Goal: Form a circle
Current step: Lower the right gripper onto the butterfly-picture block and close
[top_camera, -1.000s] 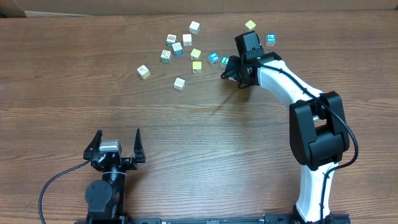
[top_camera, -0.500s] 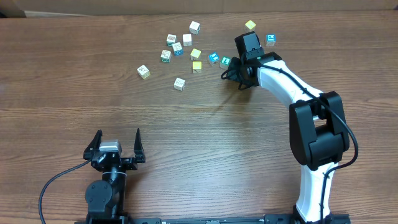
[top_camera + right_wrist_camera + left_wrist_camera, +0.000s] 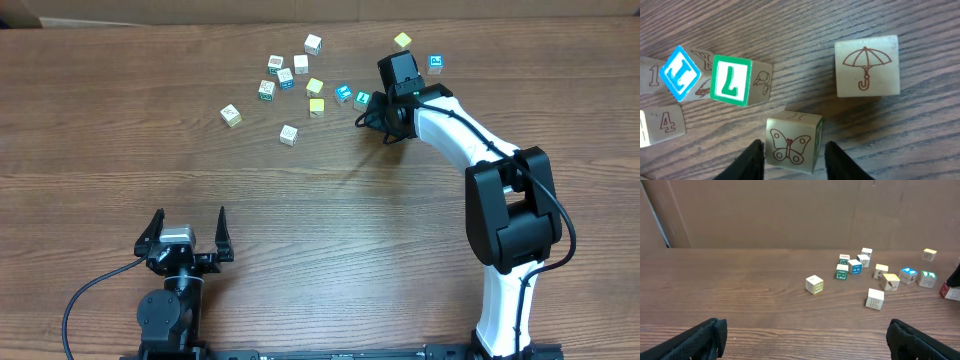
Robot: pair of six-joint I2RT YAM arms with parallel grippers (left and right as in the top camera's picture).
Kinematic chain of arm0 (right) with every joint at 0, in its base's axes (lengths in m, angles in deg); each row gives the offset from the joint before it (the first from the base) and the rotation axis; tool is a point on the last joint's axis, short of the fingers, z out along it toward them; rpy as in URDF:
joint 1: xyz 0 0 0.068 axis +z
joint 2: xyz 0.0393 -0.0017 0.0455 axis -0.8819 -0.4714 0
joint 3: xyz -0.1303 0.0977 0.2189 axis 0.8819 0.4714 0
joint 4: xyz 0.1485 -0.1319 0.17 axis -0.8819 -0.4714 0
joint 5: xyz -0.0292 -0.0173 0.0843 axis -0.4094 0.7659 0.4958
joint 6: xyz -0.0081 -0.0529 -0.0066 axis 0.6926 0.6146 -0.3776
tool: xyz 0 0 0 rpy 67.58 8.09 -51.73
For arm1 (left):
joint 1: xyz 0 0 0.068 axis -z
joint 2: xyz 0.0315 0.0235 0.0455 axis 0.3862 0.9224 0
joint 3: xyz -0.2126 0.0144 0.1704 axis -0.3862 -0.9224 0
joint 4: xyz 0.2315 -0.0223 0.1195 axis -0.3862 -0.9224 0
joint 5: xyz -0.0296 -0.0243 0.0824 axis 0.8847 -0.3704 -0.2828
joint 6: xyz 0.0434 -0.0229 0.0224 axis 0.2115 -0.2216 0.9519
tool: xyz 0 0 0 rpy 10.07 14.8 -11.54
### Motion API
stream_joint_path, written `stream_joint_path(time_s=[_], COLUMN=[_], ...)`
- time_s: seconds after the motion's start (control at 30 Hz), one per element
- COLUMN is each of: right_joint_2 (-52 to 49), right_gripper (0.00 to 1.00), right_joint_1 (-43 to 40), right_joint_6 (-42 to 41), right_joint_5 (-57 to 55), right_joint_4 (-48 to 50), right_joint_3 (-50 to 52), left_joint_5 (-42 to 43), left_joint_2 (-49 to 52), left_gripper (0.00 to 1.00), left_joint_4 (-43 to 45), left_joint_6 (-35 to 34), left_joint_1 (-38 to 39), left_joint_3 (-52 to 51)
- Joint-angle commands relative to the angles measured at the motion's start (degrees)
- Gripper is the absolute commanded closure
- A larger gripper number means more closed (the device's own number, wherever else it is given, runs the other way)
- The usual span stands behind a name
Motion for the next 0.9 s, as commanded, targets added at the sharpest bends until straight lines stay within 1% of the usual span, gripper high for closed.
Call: stream_joint_path(time_s=[0.0,0.27,0.4,0.47,0.6,0.87], right_joint_2=[-0.3,-0.3,-0.3,-0.3,-0.3,-0.3], right_gripper=[0.65,0.68,0.68,0.71,0.71,0.70], right_joint_1=[0.0,0.0,0.0,0.0,0.0,0.0], right_joint_6=[0.2,0.2,0.3,1.7,3.7,3.7], right_joint_5=[-0.8,-0.8,-0.9,-0.8,-0.8,-0.8], right_joint_4=[0.0,-1.1,-2.8,-3.5,-5.3,-8.8], right_joint_3=[0.3,0.3,0.3,0.3,0.3,0.3], left_joint_5=[0.3,0.3,0.3,0.3,0.3,0.3], left_joint_2=[-0.6,-0.6,-0.6,-0.6,-0.6,-0.6], left_gripper=[0.01,0.00,0.01,0.00,0.01,0.00], left_joint_4=[0.2,0.2,0.2,0.2,0.2,0.2], left_joint_6=[1.0,1.0,1.0,1.0,1.0,1.0], left_joint_1=[0.4,0.4,0.4,0.4,0.4,0.4], left_joint_3=[-0.2,-0.2,-0.2,-0.2,-0.2,-0.2])
